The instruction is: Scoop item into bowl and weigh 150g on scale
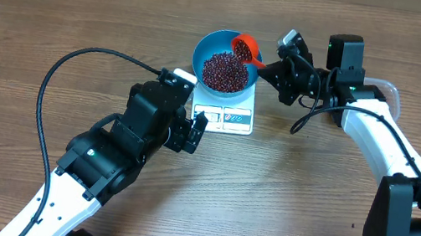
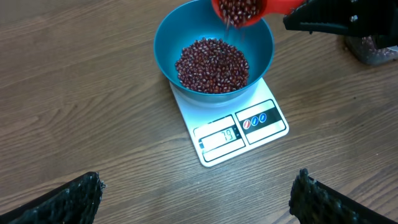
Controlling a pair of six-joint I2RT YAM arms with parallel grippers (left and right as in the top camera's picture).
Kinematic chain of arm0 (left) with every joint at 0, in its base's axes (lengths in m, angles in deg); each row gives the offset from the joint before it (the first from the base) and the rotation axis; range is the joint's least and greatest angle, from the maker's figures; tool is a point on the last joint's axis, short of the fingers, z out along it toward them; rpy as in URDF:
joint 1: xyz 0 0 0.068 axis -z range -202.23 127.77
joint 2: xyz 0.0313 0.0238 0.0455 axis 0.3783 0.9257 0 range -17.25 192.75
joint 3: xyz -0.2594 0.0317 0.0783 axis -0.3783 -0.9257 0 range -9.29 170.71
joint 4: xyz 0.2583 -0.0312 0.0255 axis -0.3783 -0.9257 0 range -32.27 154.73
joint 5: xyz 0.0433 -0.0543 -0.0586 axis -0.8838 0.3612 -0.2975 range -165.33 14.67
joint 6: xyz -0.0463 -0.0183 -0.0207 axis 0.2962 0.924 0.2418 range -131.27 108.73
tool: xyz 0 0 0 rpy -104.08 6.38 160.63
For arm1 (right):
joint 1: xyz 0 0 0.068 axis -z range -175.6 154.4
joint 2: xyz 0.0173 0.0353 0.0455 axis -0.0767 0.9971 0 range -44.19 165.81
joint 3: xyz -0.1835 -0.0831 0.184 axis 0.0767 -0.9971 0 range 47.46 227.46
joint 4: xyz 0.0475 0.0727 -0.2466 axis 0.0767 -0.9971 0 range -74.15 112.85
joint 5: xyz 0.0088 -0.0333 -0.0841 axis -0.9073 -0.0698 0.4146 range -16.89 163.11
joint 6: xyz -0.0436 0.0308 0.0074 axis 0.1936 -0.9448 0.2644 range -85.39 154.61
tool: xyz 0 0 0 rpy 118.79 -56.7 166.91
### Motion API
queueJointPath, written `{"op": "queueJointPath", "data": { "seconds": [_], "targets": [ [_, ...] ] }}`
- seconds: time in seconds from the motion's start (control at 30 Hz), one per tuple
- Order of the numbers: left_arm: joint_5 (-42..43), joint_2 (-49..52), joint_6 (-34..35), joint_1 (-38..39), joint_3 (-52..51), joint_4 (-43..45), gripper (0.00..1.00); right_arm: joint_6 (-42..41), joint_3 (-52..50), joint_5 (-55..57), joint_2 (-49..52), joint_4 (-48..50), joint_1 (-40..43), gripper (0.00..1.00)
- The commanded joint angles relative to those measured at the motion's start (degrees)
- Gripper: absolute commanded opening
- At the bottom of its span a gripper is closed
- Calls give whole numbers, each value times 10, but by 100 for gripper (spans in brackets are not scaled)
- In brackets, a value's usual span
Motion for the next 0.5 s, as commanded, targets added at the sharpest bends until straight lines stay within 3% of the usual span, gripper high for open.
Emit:
{"op": "queueJointPath", "data": {
  "seconds": [0.0,0.47],
  "targets": [
    [-8,3,2,3,-1,0,99,45,-3,3,2,0,0,4],
    [-8,3,2,3,-1,0,99,57,-3,3,2,-2,0,4]
  ]
}}
